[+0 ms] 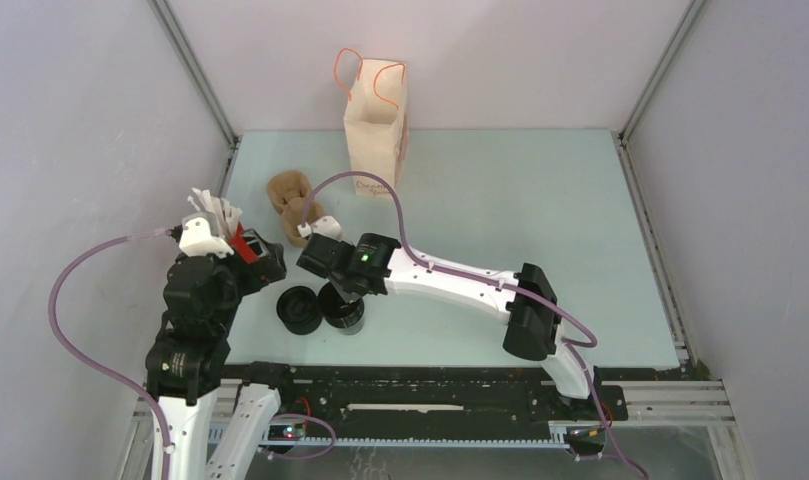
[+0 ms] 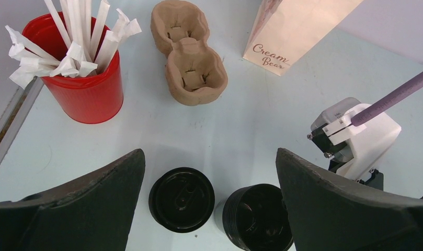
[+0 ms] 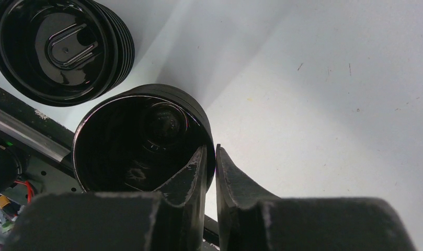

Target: Pack the takeout coffee

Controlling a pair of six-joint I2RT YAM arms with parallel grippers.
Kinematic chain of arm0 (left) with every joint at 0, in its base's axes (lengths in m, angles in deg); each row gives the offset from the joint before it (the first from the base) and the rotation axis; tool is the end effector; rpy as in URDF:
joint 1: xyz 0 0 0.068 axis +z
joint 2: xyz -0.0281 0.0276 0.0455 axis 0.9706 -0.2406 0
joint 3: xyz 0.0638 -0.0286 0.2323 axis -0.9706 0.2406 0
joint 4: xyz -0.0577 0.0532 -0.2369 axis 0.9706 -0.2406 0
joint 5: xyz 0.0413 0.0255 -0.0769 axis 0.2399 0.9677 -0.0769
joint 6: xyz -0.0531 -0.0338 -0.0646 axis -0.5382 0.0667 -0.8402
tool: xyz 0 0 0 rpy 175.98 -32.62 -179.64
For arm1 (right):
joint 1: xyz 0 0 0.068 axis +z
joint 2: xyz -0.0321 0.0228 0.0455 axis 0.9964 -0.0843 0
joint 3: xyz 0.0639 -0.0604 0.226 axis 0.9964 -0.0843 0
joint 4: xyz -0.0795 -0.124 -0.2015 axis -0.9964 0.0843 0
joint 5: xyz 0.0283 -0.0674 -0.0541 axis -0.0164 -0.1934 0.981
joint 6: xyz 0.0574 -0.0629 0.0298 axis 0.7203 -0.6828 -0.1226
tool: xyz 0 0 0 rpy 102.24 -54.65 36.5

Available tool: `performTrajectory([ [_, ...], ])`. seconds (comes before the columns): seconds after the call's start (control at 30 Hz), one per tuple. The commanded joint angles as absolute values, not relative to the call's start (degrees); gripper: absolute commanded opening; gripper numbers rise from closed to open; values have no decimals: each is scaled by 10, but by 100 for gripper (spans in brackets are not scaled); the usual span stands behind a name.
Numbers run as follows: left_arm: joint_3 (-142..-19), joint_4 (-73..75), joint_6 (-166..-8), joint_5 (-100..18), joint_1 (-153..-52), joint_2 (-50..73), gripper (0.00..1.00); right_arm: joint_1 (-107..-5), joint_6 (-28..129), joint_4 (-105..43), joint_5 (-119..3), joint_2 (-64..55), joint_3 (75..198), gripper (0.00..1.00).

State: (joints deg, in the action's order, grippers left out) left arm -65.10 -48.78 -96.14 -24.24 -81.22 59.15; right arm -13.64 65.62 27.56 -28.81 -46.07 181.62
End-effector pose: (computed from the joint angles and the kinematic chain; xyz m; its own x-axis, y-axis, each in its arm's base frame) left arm 0.1347 -0.0004 0.3366 -0.2859 -0.3228 -0.9023 -0.1583 0.9445 -0.2877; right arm 0.1717 0.4186 0.2325 -0.5661 -0.5906 -0.5751 -0.6562 0.7451 -0.1192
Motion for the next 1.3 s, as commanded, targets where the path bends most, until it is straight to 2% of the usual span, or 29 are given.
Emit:
performTrajectory([
  [0.0, -644, -476, -962, -254, -815, 591, 100, -131, 650, 286, -277, -466, 1847, 17],
  [0.23, -643, -475, -959, -253, -815, 591, 100, -131, 655, 292, -282, -453, 1854, 3],
  [0.33, -642, -474, -959, -255, -815, 590, 100, -135, 661, 290, -299, -443, 1848, 0],
  [0.7, -640, -475, -959, -259, -815, 587, 100, -166, 688, 231, -409, -385, 1780, 0],
  [1.03, -638, -472, -962, -266, -815, 583, 100, -181, 690, 215, -435, -368, 1759, 0],
  [1.27, -639, -470, -963, -268, -815, 580, 100, -176, 675, 239, -402, -388, 1776, 6],
])
